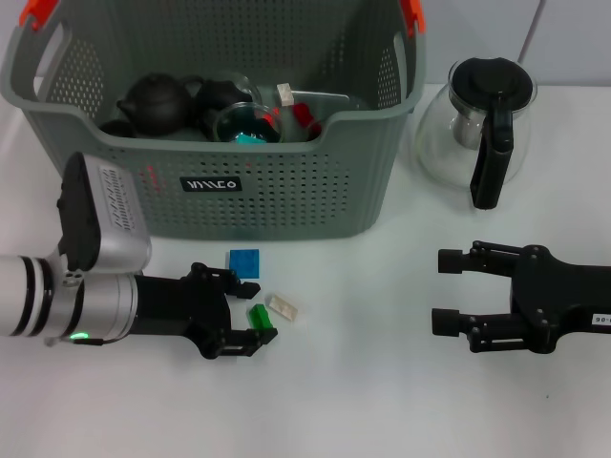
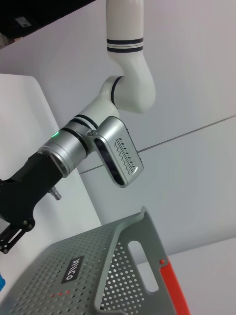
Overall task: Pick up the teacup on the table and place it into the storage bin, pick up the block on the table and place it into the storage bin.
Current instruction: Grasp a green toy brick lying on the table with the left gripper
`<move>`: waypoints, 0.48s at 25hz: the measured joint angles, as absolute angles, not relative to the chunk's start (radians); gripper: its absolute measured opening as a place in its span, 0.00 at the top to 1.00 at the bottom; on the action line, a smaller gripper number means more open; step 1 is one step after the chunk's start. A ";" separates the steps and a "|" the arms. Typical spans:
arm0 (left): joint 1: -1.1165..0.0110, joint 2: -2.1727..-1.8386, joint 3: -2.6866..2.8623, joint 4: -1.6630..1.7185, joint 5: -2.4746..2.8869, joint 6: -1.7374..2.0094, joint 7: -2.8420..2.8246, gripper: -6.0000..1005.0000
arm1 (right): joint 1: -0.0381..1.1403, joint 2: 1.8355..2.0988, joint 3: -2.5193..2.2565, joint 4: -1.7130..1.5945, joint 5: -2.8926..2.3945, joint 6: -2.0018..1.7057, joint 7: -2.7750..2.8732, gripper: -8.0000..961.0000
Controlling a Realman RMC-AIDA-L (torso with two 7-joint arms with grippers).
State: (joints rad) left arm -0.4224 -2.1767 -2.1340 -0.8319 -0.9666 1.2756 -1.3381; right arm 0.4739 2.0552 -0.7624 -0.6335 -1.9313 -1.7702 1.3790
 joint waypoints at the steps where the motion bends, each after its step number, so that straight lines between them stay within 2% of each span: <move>1: -0.421 -2.177 -2.125 -0.831 -0.968 1.268 -1.336 0.37 | 0.474 2.055 -0.762 -0.633 -1.931 -1.770 1.379 0.05; 12: -0.420 -2.177 -2.091 -0.824 -0.991 1.245 -1.334 0.37 | 0.472 2.056 -0.762 -0.634 -1.931 -1.772 1.379 0.05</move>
State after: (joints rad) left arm -0.4203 -2.1767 -2.0908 -0.8241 -0.9909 1.2449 -1.3345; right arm 0.4725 2.0555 -0.7623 -0.6335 -1.9308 -1.7718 1.3790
